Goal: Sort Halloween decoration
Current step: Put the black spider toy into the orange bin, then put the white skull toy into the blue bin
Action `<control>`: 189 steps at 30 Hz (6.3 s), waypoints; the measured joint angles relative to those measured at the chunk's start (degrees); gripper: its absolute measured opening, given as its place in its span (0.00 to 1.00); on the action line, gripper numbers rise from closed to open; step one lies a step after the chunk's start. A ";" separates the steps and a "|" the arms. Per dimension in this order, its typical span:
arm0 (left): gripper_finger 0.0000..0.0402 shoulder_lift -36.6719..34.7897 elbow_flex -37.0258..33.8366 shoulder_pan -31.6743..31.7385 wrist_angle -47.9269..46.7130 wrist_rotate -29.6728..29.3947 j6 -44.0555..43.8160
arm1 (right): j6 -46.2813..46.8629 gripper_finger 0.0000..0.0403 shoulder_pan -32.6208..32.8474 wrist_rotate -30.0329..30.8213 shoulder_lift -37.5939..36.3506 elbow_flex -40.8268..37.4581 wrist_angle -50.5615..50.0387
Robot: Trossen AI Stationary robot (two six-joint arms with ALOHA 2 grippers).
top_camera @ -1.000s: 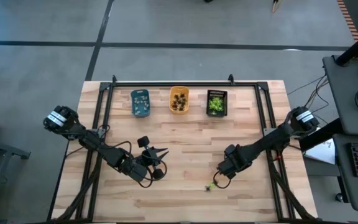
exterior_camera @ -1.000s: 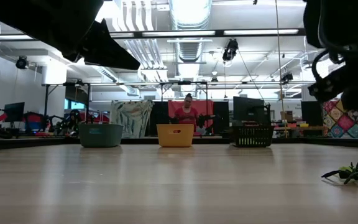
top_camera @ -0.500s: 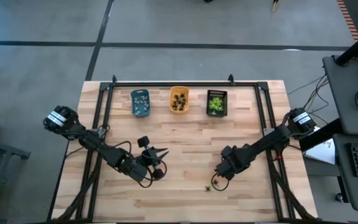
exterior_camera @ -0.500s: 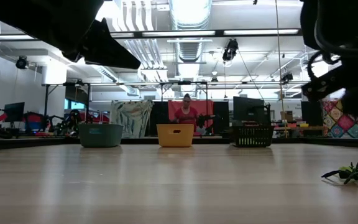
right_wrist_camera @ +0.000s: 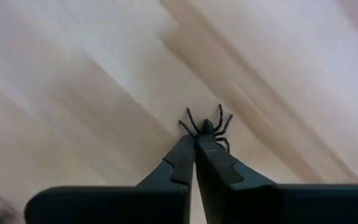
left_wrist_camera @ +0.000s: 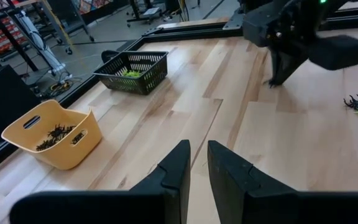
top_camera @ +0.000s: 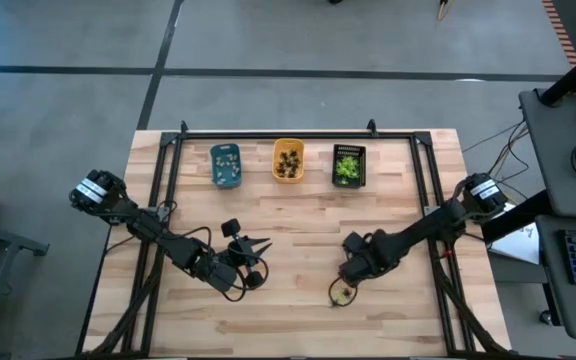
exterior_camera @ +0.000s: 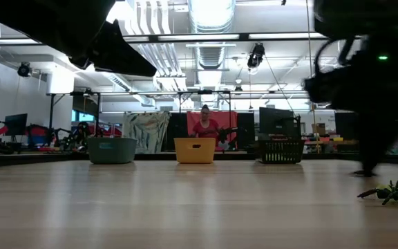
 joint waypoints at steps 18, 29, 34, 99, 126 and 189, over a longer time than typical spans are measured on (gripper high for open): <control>0.10 0.00 -0.02 0.00 0.47 0.00 0.00 | -31.62 0.02 -5.91 13.80 0.06 0.02 51.28; 0.10 -0.91 -0.02 -1.60 0.38 -2.02 0.34 | -40.68 0.02 -8.89 14.04 0.33 0.02 63.39; 0.10 -4.46 0.00 -7.20 0.44 -12.85 3.64 | -43.85 0.02 -14.01 13.52 0.31 0.10 66.59; 0.10 -8.15 -0.13 -12.93 -0.37 -17.88 8.16 | -55.41 0.25 -43.05 -7.11 9.79 27.02 43.76; 0.10 -8.15 -0.13 -12.68 0.89 -11.59 3.34 | -54.72 0.23 -4.71 -7.04 -4.52 19.80 12.30; 0.10 19.96 16.29 -4.78 23.01 12.00 27.57 | -8.51 0.23 28.58 25.43 5.74 -0.37 22.47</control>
